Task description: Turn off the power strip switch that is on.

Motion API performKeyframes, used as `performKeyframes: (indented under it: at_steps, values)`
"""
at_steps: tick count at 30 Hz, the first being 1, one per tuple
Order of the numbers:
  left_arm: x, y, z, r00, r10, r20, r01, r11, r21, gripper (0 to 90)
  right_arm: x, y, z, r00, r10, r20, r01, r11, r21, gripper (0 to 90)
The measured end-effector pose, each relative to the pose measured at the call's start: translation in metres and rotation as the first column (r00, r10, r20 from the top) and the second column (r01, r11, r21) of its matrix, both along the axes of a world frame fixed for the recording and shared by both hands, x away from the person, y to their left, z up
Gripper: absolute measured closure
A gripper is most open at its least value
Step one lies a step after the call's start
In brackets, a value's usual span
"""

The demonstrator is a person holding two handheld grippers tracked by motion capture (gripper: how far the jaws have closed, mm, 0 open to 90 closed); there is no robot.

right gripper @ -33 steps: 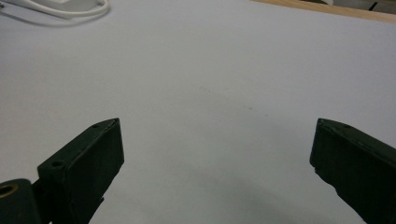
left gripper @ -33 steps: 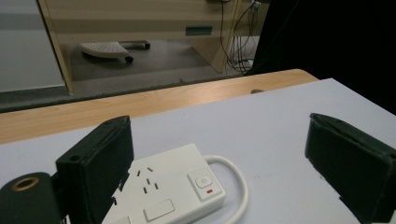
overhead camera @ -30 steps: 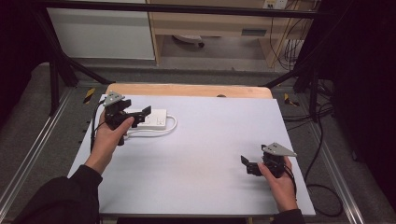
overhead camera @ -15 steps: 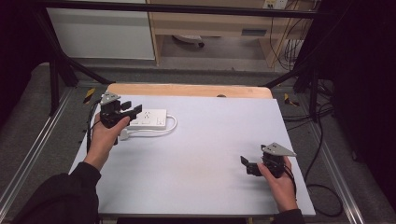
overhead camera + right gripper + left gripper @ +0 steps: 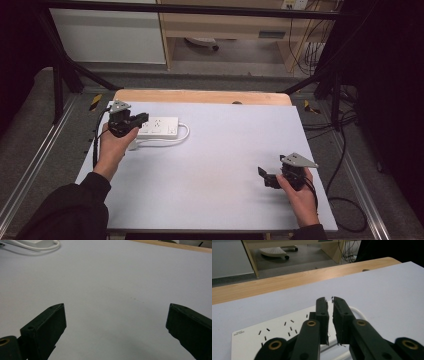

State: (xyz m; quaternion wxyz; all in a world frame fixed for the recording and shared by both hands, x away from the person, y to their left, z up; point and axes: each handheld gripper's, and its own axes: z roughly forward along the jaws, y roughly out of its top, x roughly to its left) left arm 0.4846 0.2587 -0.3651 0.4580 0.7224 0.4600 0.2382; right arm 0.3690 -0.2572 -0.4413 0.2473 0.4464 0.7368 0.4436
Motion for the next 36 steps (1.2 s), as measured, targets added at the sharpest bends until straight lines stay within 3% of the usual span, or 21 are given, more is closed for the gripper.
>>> performKeyframes:
  at_steps: [6, 21, 30, 36]
  values:
    - [0.000, 0.001, -0.004, 0.9999, 0.004, -0.013, -0.004, 1.0000, -0.003, 89.6, 0.000, 0.000, 0.000, 1.0000, -0.001, -0.003, 0.001, 1.000, 0.003, 3.4]
    - [0.002, 0.004, -0.014, 0.9982, 0.003, -0.060, -0.003, 1.0000, -0.009, 89.9, 0.000, 0.000, 0.000, 1.0000, -0.002, 0.003, 0.002, 1.000, 0.004, 3.4]
    - [0.004, 0.012, -0.022, 0.9958, 0.026, -0.088, -0.029, 0.9992, -0.026, 89.9, 0.000, 0.000, 0.001, 1.0000, -0.001, 0.003, 0.001, 1.000, 0.004, 3.4]
    - [0.006, 0.014, -0.024, 0.9951, 0.029, -0.095, -0.030, 0.9995, -0.011, 89.9, 0.000, 0.000, 0.001, 1.0000, 0.001, 0.006, -0.001, 1.000, 0.004, 3.4]
